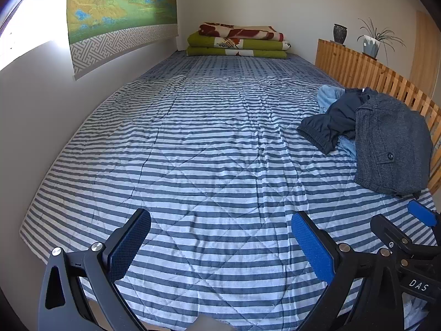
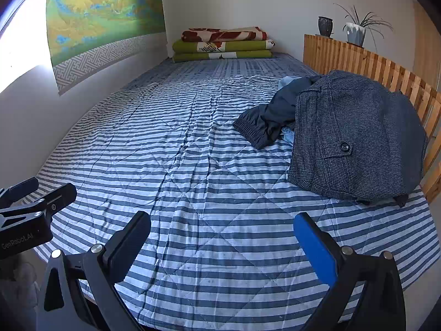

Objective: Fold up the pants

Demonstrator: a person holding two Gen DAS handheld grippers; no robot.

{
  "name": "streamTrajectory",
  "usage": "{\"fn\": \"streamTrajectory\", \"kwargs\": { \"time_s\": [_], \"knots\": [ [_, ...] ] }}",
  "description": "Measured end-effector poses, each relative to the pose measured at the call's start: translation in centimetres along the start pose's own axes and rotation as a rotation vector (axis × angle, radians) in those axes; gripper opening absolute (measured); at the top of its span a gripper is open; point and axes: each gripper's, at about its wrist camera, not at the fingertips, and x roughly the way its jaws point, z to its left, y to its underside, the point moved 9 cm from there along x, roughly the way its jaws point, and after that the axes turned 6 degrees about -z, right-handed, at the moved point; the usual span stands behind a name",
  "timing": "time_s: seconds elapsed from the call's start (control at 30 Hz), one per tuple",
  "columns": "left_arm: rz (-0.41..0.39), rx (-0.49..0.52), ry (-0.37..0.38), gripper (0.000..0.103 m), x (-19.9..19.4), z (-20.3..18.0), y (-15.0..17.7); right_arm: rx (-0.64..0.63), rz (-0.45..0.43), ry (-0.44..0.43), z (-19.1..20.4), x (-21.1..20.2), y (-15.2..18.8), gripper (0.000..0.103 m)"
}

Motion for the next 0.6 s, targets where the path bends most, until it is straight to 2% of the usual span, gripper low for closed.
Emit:
{"fn": "streamTrajectory", "kwargs": {
  "time_s": [0.2,0.43,0.5,0.6],
  "knots": [
    [-0.049,-0.009,-0.019,0.103,0.2,0.8,-0.5,-0.027,0.000,-0.026,1.9,0.1,0.0,0.102],
    [-0.136,0.074,-0.057,0.103,0.3,0.1,-0.4,-0.069,0.024,-0.032,3.4,1.3,1.1,0.102],
    [-0.147,0.090,-0.070,0.103,0.5,-0.1,-0.2,-0.070,0.035,-0.034,3.7,1.7,1.5,0.102],
    [-0.120,0.074,-0.049,0.103,1.3,0.0,0.4,-0.059,0.049,-0.048,3.9,2.2,2.0,0.102]
  ]
}}
